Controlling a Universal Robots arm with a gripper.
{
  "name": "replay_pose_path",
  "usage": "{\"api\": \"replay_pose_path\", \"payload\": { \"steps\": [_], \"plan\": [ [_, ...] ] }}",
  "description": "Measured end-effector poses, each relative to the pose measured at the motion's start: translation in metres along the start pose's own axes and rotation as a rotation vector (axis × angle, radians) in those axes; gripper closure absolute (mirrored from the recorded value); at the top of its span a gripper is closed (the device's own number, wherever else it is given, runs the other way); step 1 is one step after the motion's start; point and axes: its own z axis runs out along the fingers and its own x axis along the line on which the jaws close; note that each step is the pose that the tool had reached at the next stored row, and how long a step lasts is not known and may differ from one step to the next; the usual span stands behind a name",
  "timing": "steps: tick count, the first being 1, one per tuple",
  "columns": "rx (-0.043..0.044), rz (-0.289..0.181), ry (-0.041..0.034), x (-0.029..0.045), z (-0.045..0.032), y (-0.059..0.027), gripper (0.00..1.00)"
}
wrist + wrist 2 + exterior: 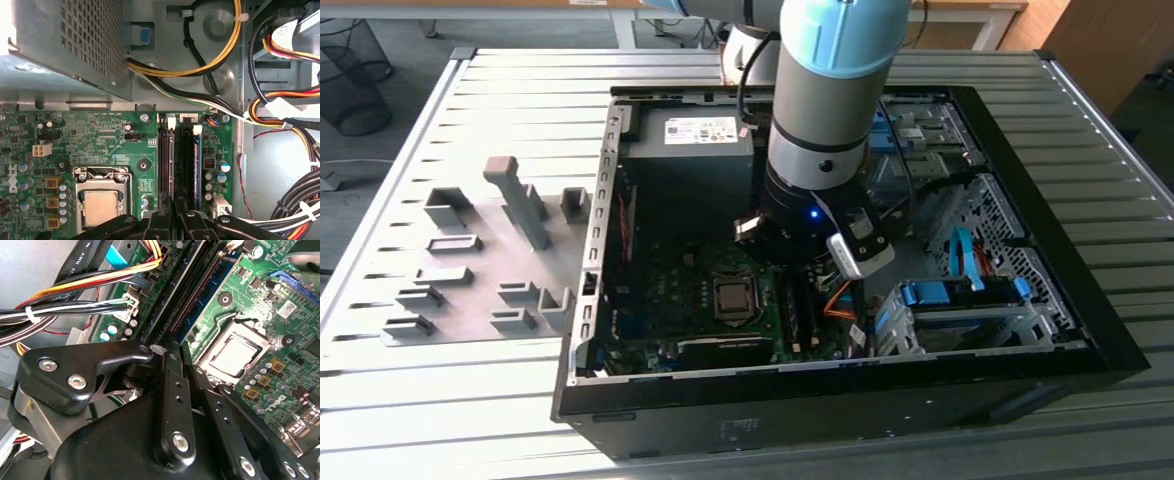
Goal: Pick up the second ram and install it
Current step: 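Insert the second ram into the second slot, then press down the second ram until it locks into place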
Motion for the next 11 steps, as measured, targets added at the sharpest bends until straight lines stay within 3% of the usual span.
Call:
{"api": "replay_pose_path", "payload": {
  "steps": [7,8,11],
  "plan": [
    [-0.0001,0.000,0.0005,0.0000,0.0000,0.0000,0.85],
    [-0.0001,0.000,0.0005,0.0000,0.0000,0.0000,0.79],
    [-0.0002,0.000,0.0006,0.0000,-0.0003,0.0000,0.79]
  ]
}}
